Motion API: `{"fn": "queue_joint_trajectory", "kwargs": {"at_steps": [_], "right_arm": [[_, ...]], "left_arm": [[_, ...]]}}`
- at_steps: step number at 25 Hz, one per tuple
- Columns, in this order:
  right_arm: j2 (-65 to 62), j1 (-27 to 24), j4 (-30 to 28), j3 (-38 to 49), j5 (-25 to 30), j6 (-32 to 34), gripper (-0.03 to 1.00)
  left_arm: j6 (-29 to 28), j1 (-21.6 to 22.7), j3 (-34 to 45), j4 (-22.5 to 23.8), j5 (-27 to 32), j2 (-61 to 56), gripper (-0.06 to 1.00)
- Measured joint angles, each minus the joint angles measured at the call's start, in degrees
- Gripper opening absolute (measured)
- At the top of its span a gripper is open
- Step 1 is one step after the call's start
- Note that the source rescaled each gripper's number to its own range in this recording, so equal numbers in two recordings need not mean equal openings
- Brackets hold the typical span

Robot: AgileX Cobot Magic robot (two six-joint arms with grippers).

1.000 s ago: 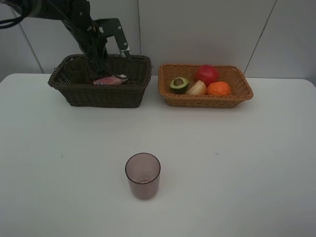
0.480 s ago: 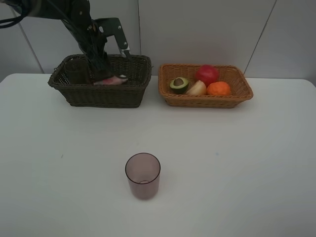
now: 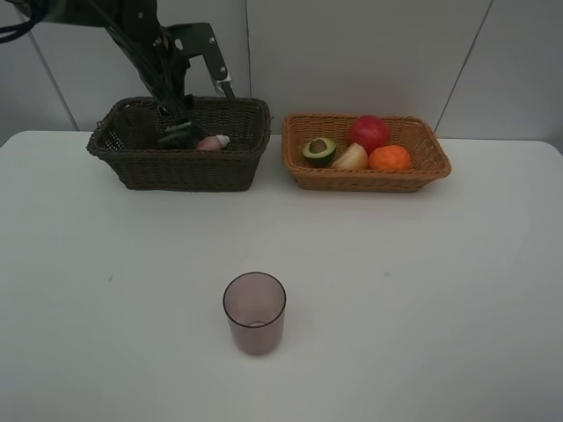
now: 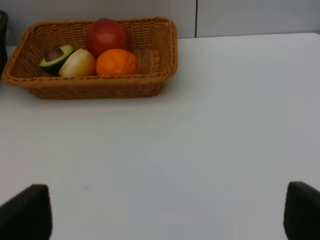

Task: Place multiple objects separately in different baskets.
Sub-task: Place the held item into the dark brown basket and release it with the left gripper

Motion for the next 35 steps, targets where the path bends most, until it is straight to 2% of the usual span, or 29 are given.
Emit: {"fn": "queue_joint_trajectory", "kwargs": {"at_steps": [19,28,35], "right_arm": [[0.00,0.00,0.00,0.00,0.00,0.00,0.93],[0.00,0.00,0.00,0.00,0.00,0.00,0.93],[0.00,0.00,0.00,0.00,0.00,0.00,0.93]], "left_arm": [[0.00,0.00,0.01,-0.67,0.98,-0.98,0.99],[0.00,-0.05,0.01,-3.05,1.76,-5.20,1.00],[-0.22,-1.47,0.01,-6.46,6.55,-8.51,1.00]]}}
